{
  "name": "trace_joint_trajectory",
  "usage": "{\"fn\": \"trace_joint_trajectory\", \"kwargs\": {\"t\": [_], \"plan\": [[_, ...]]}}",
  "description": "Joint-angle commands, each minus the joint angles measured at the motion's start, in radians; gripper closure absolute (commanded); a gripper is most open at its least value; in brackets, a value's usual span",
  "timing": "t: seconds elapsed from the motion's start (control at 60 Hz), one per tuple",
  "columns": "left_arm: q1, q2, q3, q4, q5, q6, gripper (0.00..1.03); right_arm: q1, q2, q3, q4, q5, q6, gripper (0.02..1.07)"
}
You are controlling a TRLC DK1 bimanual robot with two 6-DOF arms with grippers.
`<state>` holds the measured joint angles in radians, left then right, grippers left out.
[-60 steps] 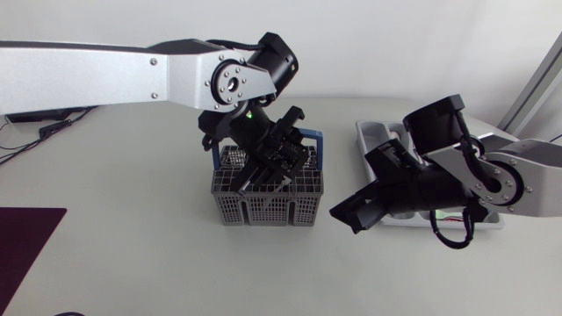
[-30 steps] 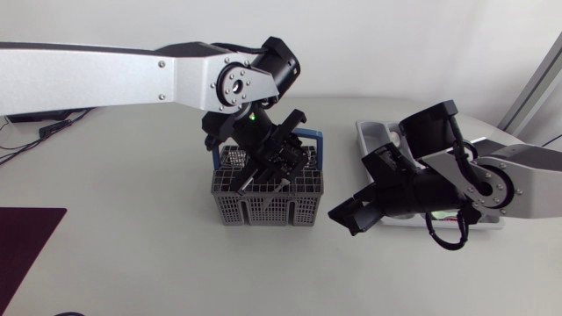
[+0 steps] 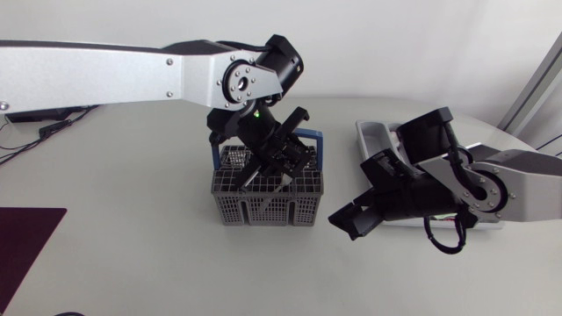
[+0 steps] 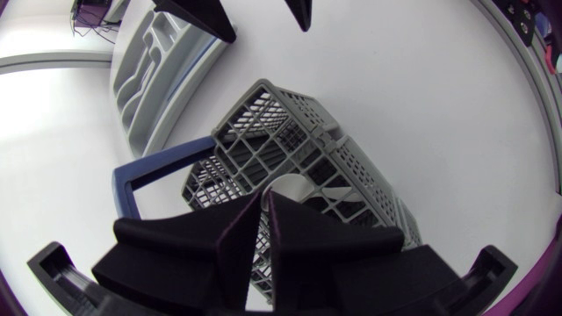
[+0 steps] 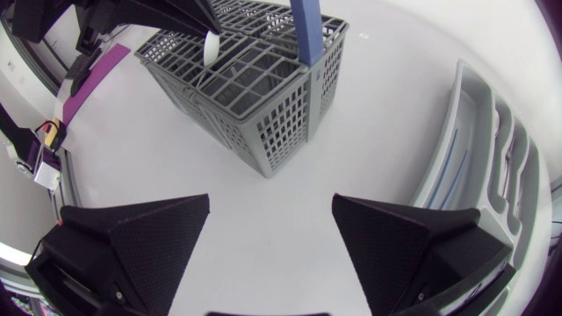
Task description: Unload the cutlery basket into the drawer organizer.
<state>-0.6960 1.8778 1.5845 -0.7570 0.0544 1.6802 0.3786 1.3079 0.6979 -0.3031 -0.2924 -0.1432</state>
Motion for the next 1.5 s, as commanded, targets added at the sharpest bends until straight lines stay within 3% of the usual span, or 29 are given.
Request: {"fn": "trace_joint_trajectory", "kwargs": {"t": [0.0,0.4,1.483], "plan": [[-0.003,0.030,0.034,-0.018,-0.005,0.035,0.86,0.008,0.014,-0.026,0.013,-0.008,-0.021,0.07],[-0.008,0.044,0.092,-0.073,-0.027,0.041,0.87,0.017,0.016,-0.038,0.033,-0.007,-0.018,0.07],[0.001,-0.045,0.085,-0.022,0.012,-0.053,0.87,0.034,-0.015,-0.048,0.028,-0.007,-0.016,0.07]]}}
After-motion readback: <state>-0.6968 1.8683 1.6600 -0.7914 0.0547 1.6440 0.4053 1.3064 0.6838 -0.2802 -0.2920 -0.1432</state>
